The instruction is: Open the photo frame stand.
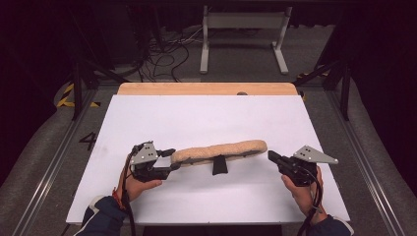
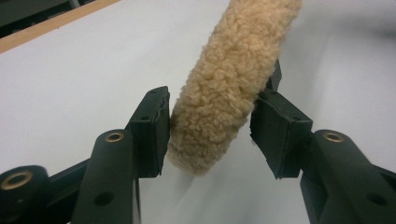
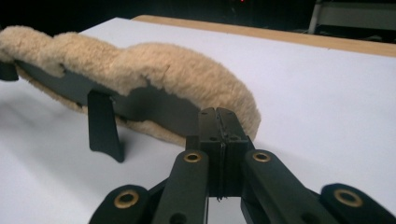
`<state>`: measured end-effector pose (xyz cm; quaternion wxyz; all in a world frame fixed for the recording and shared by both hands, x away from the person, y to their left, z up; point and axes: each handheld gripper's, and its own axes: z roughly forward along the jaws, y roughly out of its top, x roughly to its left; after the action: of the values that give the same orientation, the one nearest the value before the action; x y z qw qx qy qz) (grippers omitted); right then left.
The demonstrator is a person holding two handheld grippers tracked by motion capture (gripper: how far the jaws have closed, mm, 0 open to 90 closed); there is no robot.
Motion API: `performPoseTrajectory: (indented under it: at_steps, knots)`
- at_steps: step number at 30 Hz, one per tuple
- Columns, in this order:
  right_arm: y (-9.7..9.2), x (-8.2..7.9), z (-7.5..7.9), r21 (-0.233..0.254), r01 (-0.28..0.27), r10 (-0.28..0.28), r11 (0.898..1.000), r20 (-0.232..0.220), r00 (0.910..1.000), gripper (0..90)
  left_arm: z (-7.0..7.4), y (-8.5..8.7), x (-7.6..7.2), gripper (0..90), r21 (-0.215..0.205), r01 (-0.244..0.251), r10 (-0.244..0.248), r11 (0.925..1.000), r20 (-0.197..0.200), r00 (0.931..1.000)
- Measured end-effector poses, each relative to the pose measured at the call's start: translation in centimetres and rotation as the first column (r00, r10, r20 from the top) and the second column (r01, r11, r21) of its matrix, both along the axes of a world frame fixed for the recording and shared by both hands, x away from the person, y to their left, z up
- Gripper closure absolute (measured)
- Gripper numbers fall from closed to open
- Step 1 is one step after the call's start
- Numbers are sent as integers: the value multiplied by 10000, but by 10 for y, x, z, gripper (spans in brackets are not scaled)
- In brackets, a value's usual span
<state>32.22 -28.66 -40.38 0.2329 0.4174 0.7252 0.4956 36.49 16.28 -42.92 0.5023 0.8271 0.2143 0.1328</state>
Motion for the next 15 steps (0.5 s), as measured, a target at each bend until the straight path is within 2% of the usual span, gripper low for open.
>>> performPoseTrajectory:
  at_steps: [4,8,15]
  knots:
    - [0,5,2,88,162,-165,9998,248,9996,899,0,0,1,512,-17,96,-96,10000,-5,10000]
    - [2,9,2,156,76,-78,9998,157,9998,887,-1,2,2,519,-163,129,-130,9998,-77,9999]
    - [8,14,3,-148,-316,318,9994,160,9994,894,-1,2,4,542,-147,197,-198,9997,-96,9998]
